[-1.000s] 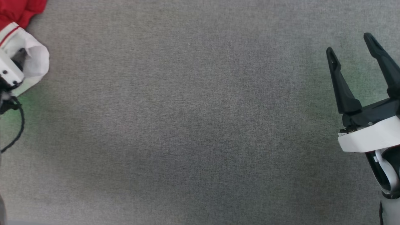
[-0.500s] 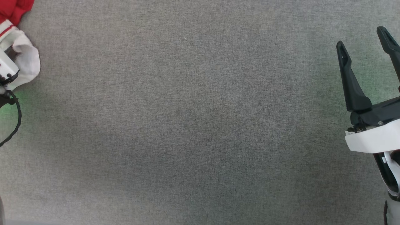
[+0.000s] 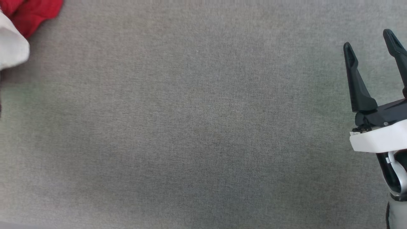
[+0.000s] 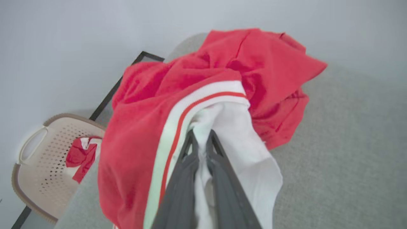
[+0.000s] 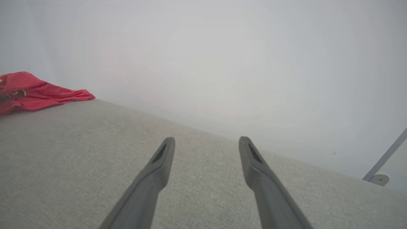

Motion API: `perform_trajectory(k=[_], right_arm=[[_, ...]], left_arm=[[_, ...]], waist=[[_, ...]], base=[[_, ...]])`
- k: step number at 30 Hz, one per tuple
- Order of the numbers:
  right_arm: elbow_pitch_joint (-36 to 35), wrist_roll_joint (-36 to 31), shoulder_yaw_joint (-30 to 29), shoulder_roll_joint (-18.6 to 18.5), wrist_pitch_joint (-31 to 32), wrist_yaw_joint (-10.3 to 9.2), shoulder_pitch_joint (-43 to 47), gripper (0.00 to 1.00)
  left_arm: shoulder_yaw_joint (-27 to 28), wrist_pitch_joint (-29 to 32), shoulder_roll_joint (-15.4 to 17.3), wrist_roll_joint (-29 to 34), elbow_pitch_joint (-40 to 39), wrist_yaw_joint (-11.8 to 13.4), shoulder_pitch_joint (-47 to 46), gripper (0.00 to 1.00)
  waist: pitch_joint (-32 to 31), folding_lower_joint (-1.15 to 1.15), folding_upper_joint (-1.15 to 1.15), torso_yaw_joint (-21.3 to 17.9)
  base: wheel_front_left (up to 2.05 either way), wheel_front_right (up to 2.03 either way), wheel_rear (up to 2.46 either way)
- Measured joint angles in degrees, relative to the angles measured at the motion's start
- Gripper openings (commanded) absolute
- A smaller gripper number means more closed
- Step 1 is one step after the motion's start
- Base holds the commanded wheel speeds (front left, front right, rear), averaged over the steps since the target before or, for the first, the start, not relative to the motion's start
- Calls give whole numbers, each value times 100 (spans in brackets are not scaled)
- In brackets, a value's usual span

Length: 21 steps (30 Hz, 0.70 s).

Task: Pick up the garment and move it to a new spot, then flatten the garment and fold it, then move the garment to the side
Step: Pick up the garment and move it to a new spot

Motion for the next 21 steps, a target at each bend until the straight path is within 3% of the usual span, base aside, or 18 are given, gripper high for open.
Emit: perform_trajectory(k=[11, 21], right_arm=[[509, 60, -35, 267, -463, 0, 116, 100], [872, 146, -60, 490, -801, 0, 241, 100]], left_arm=[[-491, -683, 460, 375, -414, -100, -500, 0], [-1160, -610, 623, 561, -1140, -115, -1108, 0]], waist=[[-748, 0, 0, 18], [-1407, 0, 0, 24]], base=[[0, 0, 0], [0, 0, 0]])
